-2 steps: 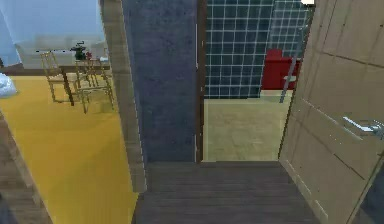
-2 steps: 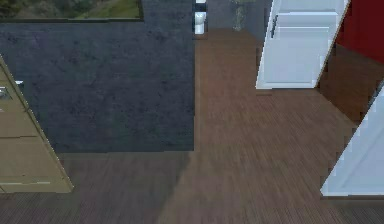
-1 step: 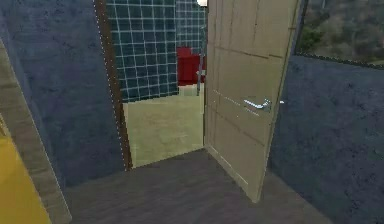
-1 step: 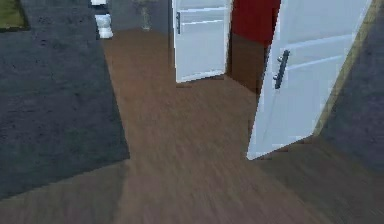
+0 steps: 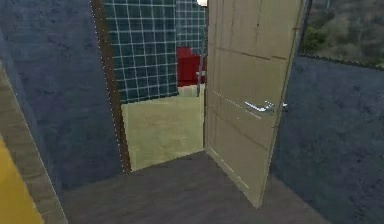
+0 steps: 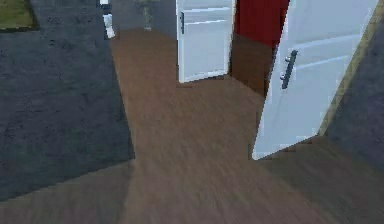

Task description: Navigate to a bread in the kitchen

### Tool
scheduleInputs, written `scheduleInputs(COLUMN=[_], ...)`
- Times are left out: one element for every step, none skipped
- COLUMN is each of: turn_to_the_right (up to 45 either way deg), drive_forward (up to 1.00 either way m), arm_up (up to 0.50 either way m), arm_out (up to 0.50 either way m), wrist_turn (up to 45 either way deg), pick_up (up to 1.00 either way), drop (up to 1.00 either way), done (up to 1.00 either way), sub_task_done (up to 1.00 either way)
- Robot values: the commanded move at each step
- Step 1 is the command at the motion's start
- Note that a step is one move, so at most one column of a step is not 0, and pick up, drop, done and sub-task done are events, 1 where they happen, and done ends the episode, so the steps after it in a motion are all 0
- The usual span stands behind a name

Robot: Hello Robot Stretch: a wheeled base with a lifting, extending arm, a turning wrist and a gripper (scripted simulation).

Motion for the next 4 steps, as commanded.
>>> scheduleInputs(turn_to_the_right=[-27.0,0.0,-45.0,0.0], drive_forward=[0.00,0.70,0.00,0.40], arm_up=[0.00,0.00,0.00,0.00], arm_out=[0.00,0.00,0.00,0.00], wrist_turn=[0.0,0.0,0.0,0.0], pick_up=[0.00,0.00,0.00,0.00], drop=[0.00,0.00,0.00,0.00], done=[0.00,0.00,0.00,0.00], sub_task_done=[0.00,0.00,0.00,0.00])
